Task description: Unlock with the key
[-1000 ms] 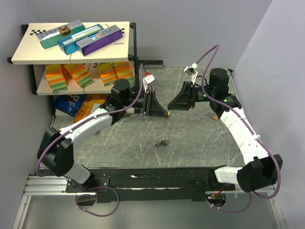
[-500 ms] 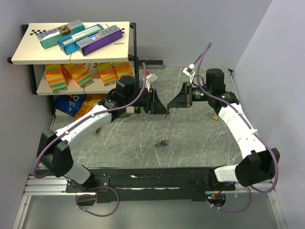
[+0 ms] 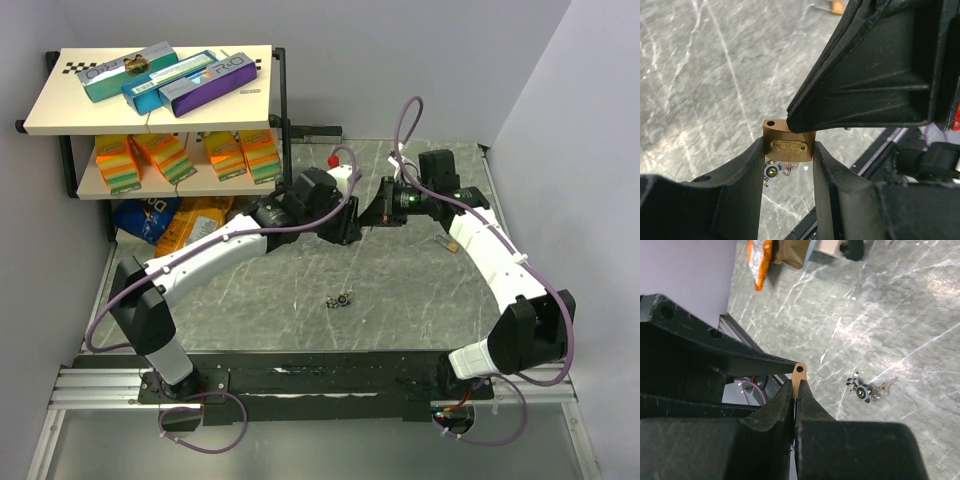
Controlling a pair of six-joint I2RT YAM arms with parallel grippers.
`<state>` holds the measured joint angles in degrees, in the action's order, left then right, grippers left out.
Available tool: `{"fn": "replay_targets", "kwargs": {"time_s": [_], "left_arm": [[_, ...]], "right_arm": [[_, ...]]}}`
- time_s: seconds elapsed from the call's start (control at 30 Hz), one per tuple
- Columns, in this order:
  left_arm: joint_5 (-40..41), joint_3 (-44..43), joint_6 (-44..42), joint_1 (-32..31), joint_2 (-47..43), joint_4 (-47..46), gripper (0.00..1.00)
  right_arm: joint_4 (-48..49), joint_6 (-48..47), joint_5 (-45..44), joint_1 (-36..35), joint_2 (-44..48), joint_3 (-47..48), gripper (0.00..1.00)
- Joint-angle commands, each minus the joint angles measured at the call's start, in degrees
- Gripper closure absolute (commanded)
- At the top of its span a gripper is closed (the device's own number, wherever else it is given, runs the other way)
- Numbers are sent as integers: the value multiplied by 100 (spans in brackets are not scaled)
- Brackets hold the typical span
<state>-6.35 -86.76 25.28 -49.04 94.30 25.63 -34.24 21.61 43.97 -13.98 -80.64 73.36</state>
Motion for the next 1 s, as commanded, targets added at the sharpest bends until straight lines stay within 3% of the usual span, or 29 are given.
{"fn": "replay_targets", "kwargs": {"time_s": [0.0,0.3,0.6,0.97], "left_arm": [[556,-17,223,-9,141,-23,99],[538,204,522,61,940,-93,99],[275,-165,733,359,1889,162,99],[933,-1351,1119,641,3137,1286,99]], "right_arm": [[461,151,-169,-88,-197,-173,92],[1674,11,288,18,-1067,-604,44],[1658,160,-844,553,-1173,-1209,38],[1438,169,-1065,888,-743,-1430,37]]}}
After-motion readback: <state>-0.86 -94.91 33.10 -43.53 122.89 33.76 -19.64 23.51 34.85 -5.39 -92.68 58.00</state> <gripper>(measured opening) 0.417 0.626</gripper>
